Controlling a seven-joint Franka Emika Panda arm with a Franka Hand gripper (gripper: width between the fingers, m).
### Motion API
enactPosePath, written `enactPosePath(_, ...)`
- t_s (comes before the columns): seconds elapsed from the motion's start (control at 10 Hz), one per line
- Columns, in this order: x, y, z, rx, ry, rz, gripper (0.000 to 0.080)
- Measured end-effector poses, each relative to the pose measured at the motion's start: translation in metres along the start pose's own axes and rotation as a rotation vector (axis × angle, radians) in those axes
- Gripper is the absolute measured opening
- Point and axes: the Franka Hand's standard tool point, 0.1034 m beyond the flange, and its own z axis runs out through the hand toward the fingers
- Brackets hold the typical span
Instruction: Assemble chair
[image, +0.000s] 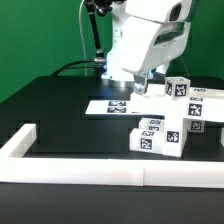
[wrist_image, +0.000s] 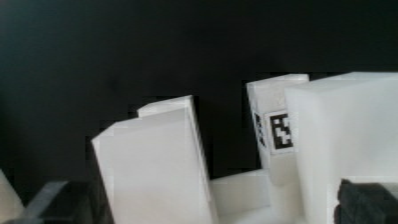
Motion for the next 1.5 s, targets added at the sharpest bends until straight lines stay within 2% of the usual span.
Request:
enactPosePath(0.2, 0.008, 0.007, -0.018, -0.026, 0.015, -0.005, 0.0649)
enactPosePath(0.4, 0.015, 0.023, -0.035, -0.031, 0.008, -0.001, 0.0649)
enactPosePath(0.7, 0.013, 0.021, -0.030, -0.030, 0.005, -0.082, 0.0649)
enactPosePath(1.1, 0.018, 0.036, -0.031, -0.049, 0.004, -0.571, 0.0649)
enactPosePath(1.5, 0.016, 0.037, -0.030, -0.050, -0.007, -0.686, 0.0649)
